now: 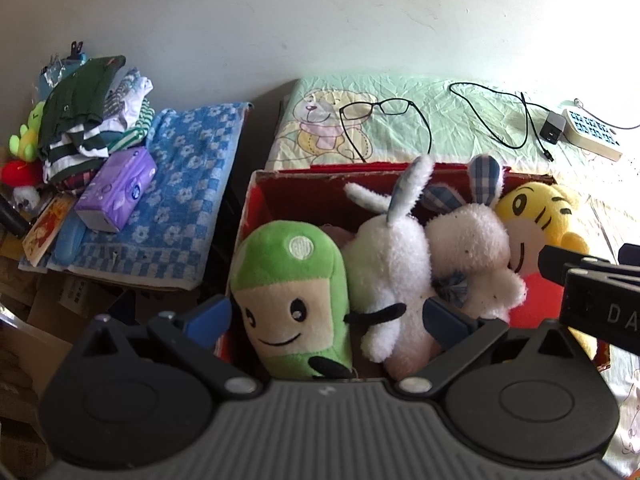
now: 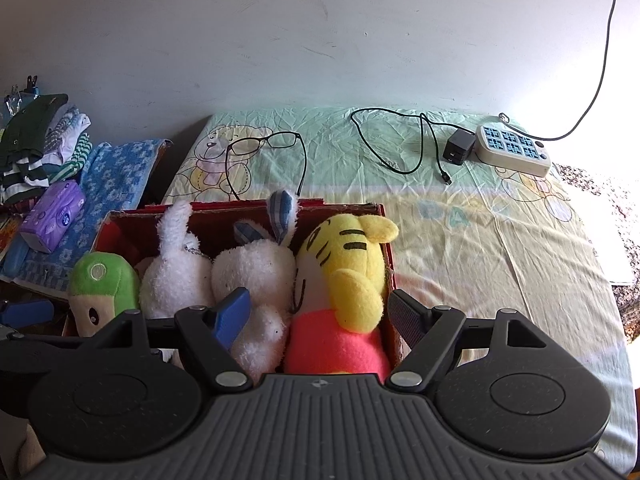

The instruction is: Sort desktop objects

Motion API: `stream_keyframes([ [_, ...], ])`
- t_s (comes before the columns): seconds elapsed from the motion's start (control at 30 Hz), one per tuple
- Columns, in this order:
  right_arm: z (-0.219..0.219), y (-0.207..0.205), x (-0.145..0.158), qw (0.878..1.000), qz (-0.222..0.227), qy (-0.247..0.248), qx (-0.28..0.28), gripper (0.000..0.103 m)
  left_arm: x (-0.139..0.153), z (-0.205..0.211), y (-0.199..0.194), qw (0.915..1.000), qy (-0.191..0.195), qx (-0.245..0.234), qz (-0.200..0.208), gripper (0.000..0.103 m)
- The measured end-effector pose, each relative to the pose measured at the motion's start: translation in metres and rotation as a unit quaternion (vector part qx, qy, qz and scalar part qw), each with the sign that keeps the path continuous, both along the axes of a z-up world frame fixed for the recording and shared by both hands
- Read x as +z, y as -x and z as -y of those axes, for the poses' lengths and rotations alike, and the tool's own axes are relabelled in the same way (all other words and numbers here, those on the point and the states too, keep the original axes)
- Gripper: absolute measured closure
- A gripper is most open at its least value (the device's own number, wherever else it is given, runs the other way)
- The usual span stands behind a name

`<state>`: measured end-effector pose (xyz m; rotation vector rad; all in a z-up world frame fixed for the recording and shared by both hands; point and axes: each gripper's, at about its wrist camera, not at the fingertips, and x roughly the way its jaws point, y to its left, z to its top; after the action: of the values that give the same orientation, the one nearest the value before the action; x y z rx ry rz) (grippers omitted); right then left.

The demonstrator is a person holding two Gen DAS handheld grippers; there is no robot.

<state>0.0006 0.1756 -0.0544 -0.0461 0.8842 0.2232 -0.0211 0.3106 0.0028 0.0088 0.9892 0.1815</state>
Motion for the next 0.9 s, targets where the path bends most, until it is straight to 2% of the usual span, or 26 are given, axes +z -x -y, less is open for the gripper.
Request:
stream_keyframes([
  [0.2, 0.004, -0.007, 0.012, 1.000, -0.011, -0.003, 0.020, 0.025, 0.008, 0.005, -0.006, 0.9996, 0.008, 0.017, -0.019, 0.001],
  [0.3, 0.010, -0.011, 0.011, 1.000, -0.016, -0.006, 0.019, 0.025, 0.009, 0.010, -0.007, 0.9994, -0.004, 0.025, -0.023, 0.001],
  [0.53, 0.021, -0.014, 0.007, 0.999, -0.042, -0.012, 0.017, 0.025, 0.003, 0.024, -0.013, 0.9974, 0.002, 0.029, -0.067, 0.002],
  [0.9, 0.030, -0.015, 0.005, 0.997, -0.070, -0.025, 0.005, 0.025, -0.002, 0.035, -0.014, 0.9947, 0.008, 0.006, -0.103, 0.002],
])
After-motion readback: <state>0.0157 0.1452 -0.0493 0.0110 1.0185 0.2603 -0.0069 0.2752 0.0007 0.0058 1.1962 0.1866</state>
